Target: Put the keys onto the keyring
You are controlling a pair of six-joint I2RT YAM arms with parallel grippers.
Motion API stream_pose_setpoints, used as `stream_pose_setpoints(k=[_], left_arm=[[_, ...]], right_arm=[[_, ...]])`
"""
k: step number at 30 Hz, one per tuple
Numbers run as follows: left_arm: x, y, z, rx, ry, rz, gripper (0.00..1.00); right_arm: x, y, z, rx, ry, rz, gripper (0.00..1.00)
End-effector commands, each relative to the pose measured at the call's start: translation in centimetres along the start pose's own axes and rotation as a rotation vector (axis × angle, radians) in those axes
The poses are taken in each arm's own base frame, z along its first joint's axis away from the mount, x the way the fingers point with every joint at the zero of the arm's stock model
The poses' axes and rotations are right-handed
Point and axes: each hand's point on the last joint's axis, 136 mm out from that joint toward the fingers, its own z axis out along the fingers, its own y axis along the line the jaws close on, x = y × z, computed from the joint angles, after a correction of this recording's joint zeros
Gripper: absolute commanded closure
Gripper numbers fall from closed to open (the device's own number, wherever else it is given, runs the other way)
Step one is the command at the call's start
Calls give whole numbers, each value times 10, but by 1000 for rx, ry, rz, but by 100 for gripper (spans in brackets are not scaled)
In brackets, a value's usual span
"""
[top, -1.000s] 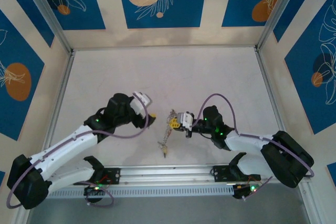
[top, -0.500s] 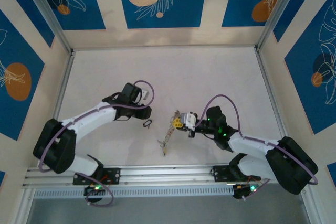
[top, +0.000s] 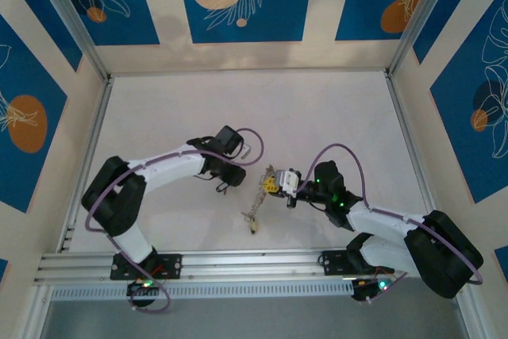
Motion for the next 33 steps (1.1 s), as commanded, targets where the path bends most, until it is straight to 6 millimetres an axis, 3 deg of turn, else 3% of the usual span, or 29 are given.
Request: stream_pose_setpoints(k=[1, 17, 24, 33], left_arm=[[8, 8, 7, -88, 87, 110, 52], [27, 8, 22, -112, 177, 185, 57], [26, 4, 30, -92, 177, 199, 58], [22, 11, 29, -140, 174, 201, 73]], right_arm=[[-8, -4, -5, 26, -33, -31, 100], [-8, -6, -6, 30, -34, -23, 100], [-8, -7, -6, 32, -36, -25, 100], [-9, -8, -7, 33, -37, -23, 100]])
